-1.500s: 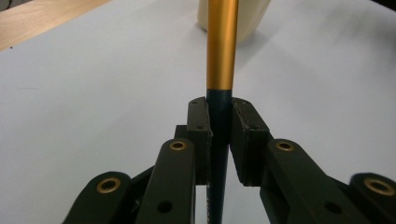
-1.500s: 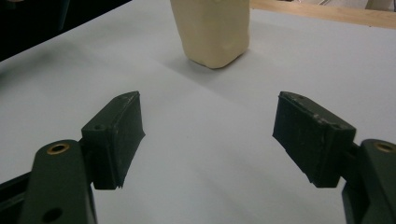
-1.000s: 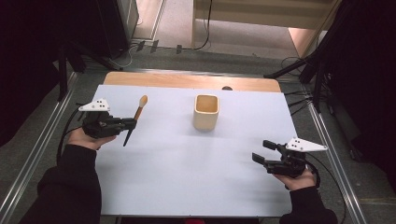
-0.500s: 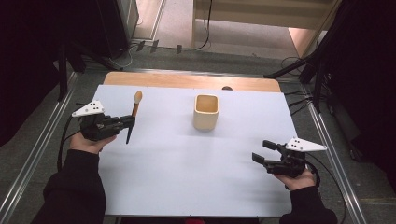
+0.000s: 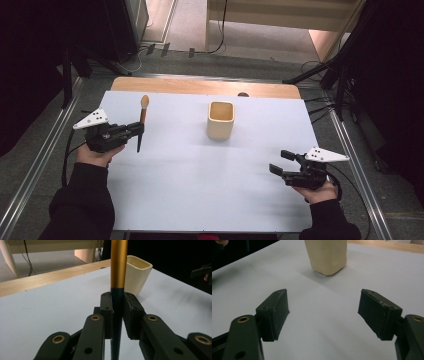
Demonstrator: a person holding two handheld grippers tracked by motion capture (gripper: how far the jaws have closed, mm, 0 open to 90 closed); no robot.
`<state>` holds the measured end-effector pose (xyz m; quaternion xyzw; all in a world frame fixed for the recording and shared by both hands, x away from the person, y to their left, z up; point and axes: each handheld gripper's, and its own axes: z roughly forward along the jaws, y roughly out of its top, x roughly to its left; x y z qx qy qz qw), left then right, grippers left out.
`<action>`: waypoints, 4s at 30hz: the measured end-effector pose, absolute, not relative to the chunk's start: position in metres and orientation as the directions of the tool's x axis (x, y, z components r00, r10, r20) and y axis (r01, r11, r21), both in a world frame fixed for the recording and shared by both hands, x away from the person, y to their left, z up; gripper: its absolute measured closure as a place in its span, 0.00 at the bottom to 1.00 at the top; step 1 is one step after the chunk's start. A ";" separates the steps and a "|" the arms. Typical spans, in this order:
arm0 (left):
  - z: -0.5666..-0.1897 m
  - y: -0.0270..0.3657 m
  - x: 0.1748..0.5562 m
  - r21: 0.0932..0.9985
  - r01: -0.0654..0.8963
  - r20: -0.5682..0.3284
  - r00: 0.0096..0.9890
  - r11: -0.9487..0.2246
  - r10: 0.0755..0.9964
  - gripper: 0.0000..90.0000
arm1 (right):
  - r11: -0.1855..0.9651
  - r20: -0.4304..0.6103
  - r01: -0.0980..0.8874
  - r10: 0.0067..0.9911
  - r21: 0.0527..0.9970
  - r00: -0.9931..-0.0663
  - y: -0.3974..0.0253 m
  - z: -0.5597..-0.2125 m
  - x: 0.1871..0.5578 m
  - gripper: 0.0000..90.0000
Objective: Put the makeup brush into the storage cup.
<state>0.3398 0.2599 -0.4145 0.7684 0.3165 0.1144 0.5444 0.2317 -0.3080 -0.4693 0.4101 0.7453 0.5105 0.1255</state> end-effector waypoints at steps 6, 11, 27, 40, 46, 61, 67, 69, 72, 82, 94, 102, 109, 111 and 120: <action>-0.411 0.258 0.339 0.920 0.349 -0.179 0.781 -0.180 0.598 0.89 | 0.143 0.232 0.479 0.734 0.866 -0.638 -0.307 -0.469 0.232 0.28; -0.408 0.254 0.338 0.923 0.337 -0.167 0.784 -0.185 0.598 0.89 | 0.146 0.235 0.484 0.732 0.863 -0.640 -0.306 -0.470 0.232 0.28; -0.403 0.243 0.354 0.898 0.358 -0.140 0.784 -0.256 0.605 0.89 | 0.139 0.237 0.479 0.730 0.867 -0.641 -0.306 -0.469 0.232 0.28; -0.393 0.229 0.364 0.895 0.359 -0.150 0.800 -0.264 0.581 0.89 | 0.142 0.234 0.476 0.728 0.868 -0.644 -0.306 -0.469 0.232 0.28; -0.387 0.224 0.367 0.896 0.357 -0.153 0.805 -0.263 0.573 0.89 | 0.141 0.233 0.474 0.728 0.869 -0.645 -0.306 -0.469 0.231 0.28; -0.381 0.211 0.377 0.893 0.360 -0.157 0.811 -0.269 0.564 0.89 | 0.146 0.224 0.468 0.731 0.871 -0.644 -0.305 -0.469 0.231 0.27; -0.380 0.204 0.380 0.893 0.357 -0.152 0.813 -0.275 0.562 0.89 | 0.146 0.224 0.469 0.732 0.871 -0.644 -0.305 -0.469 0.231 0.27; -0.379 0.202 0.382 0.893 0.358 -0.155 0.814 -0.273 0.560 0.89 | 0.145 0.224 0.468 0.732 0.872 -0.643 -0.305 -0.469 0.231 0.27; -0.378 0.198 0.384 0.895 0.352 -0.150 0.816 -0.275 0.558 0.89 | 0.143 0.225 0.469 0.732 0.872 -0.642 -0.305 -0.469 0.231 0.28; -0.376 0.186 0.391 0.895 0.350 -0.151 0.821 -0.276 0.550 0.89 | 0.144 0.227 0.473 0.733 0.869 -0.641 -0.305 -0.468 0.231 0.28; -0.374 0.166 0.397 0.895 0.345 -0.151 0.830 -0.283 0.536 0.89 | 0.144 0.229 0.474 0.732 0.869 -0.642 -0.305 -0.469 0.231 0.27; -0.368 0.151 0.402 0.899 0.326 -0.137 0.845 -0.293 0.517 0.89 | 0.143 0.231 0.475 0.731 0.868 -0.642 -0.305 -0.469 0.231 0.28; -0.368 0.142 0.406 0.901 0.329 -0.151 0.849 -0.283 0.506 0.89 | 0.144 0.230 0.474 0.730 0.869 -0.644 -0.305 -0.469 0.231 0.28; -0.368 0.139 0.407 0.899 0.331 -0.151 0.850 -0.287 0.505 0.89 | 0.144 0.230 0.474 0.729 0.869 -0.644 -0.305 -0.469 0.231 0.28; -0.367 0.133 0.413 0.900 0.335 -0.162 0.852 -0.279 0.499 0.89 | 0.147 0.227 0.471 0.728 0.870 -0.647 -0.305 -0.469 0.231 0.28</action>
